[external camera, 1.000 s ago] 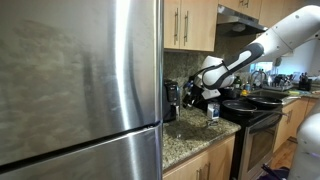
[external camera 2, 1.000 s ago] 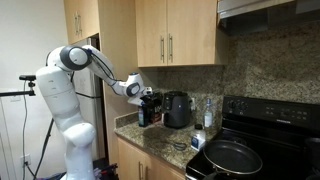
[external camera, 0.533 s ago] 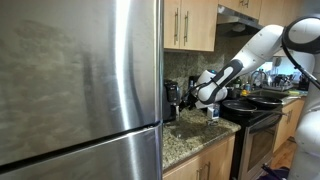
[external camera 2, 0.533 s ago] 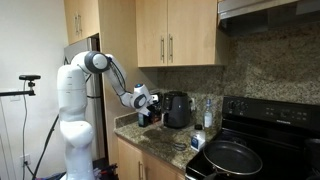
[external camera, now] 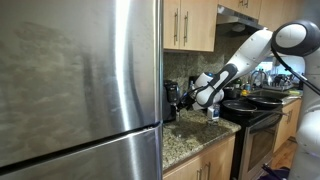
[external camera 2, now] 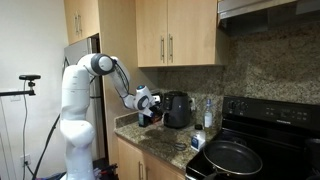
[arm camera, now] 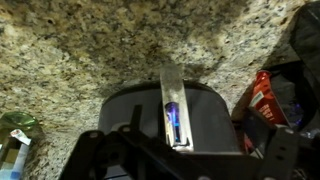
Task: Open the airfryer
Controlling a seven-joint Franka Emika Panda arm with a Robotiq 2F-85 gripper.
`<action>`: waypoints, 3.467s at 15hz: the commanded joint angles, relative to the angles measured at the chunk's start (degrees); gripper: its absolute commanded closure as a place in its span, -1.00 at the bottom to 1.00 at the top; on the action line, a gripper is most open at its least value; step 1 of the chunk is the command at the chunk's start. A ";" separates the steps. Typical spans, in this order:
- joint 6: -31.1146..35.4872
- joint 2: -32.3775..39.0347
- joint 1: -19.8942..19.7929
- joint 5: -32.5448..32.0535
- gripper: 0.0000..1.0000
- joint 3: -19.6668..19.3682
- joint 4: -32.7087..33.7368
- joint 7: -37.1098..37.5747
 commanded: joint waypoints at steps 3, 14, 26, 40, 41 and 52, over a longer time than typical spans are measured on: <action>0.17 9.18 9.09 -14.59 -1.00 -12.92 11.12 8.51; -0.70 22.92 25.60 -12.91 -0.47 -28.05 24.83 22.94; -9.30 17.68 29.68 -12.44 0.69 -33.06 20.32 24.60; -25.09 3.80 8.66 -0.65 0.69 -7.10 8.79 16.39; -25.39 3.60 7.70 1.18 0.69 -5.34 8.54 14.83; -23.08 -3.23 15.80 -37.32 -0.74 -17.99 8.69 35.02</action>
